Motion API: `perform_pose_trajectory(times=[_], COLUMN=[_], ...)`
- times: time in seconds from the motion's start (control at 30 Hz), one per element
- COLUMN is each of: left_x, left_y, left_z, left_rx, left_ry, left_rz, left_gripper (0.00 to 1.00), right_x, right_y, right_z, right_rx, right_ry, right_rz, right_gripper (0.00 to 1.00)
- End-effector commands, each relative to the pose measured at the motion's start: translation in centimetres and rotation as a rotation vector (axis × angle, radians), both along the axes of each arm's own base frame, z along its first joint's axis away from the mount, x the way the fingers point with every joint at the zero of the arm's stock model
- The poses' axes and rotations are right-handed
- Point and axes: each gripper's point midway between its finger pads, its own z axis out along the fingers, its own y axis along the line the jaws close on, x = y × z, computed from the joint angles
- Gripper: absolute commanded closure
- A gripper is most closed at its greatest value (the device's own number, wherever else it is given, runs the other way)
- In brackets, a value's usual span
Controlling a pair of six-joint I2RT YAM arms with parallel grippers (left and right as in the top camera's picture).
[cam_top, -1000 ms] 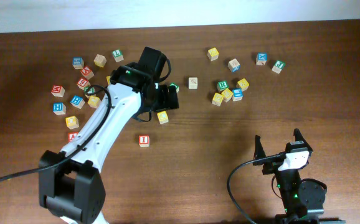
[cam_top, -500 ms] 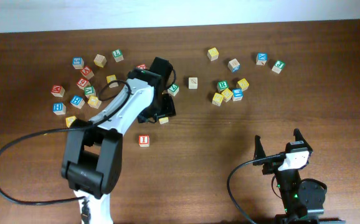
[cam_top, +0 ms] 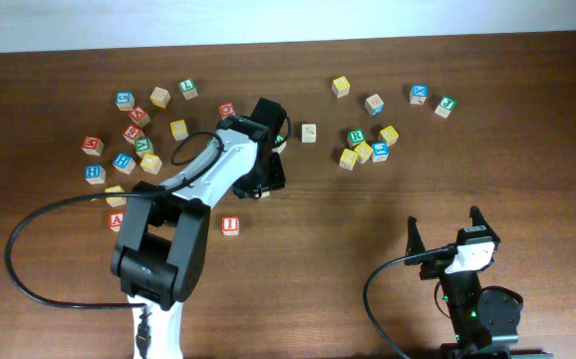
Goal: Spell out ICRA
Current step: 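Grasp the yellow C block with the left gripper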
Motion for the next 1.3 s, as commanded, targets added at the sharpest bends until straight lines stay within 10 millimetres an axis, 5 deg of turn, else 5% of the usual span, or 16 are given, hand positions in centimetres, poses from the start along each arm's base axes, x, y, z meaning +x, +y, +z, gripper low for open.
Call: perform_pose_trajectory(times=[0.0,0.23,0.4,0.67,0.8,0.93,1.27], left_x=[0.3,-0.2,0.3,-0.1,-0.6,-0.5,0.2], left_y=[0.9,1.1,0.9,-0.7,-0.4,-0.1,-0.4], left_z=[-0.9,-2.6,-1.8,0.6,1.5,1.3,0.0], left_rx=[0.056,0.073,0.067,-0.005,-0.002,0.02,0.023], left_ry=[-0.008,0.026,0.014,0.06,0.069,0.062,0.052], left_rz=[0.015,0.013,0.008,-0.098,-0.115,-0.113,-0.177], left_gripper=[0.54,0.51,0.68,0.71,0.7,0.45,0.59], right_x=[0.0,0.0,0.0,0.0,0.0,0.0,0.0], right_y=[0.2,0.2,0.2,0.2,0.2,0.2,0.2], right_z=[-0.2,-0.2,-0.2,-0.2,-0.2,-0.2,-0.2], right_rx=[0.012,0.012,0.012,0.012,0.012,0.012,0.012], right_ry=[0.004,0.004,0.004,0.004,0.004,0.004,0.004], right_rz=[0.006,0.005,0.005,0.006,0.006,0.006,0.006], right_gripper=[0.02,0.02,0.02,0.02,0.02,0.02,0.02])
